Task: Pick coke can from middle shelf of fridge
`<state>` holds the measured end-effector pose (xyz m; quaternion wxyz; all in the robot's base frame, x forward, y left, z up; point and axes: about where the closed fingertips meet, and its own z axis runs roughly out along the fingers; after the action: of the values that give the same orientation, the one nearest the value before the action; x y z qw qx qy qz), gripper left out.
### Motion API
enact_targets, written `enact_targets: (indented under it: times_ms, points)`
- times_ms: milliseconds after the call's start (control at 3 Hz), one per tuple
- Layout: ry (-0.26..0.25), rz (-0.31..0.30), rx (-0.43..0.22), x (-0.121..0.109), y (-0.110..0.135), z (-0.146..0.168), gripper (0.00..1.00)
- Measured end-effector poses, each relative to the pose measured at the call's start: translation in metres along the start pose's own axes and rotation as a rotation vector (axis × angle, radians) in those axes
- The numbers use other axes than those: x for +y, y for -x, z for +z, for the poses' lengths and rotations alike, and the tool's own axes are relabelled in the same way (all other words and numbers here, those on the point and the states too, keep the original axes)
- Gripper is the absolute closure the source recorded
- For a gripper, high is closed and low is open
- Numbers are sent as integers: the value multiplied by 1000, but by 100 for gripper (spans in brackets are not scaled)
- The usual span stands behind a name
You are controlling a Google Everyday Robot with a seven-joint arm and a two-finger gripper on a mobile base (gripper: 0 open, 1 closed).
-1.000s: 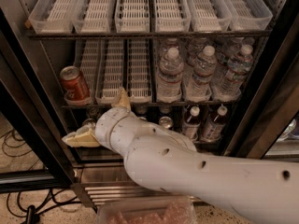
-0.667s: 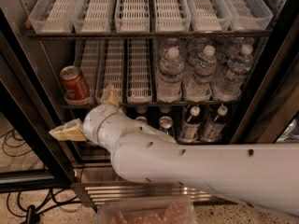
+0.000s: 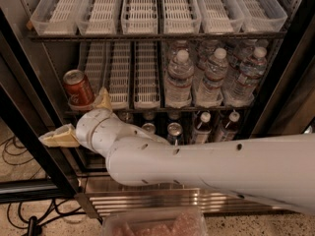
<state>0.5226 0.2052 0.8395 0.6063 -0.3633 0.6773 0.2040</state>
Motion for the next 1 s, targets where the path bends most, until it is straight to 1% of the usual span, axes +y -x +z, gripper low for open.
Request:
enact_targets:
  times_ms: [333,667,1000]
  points:
    - [-42,11,-24,0,-1,3,0]
    - [-92,47,-47,15,-14,19,0]
    - [-173,70,-102,13,-12,31,0]
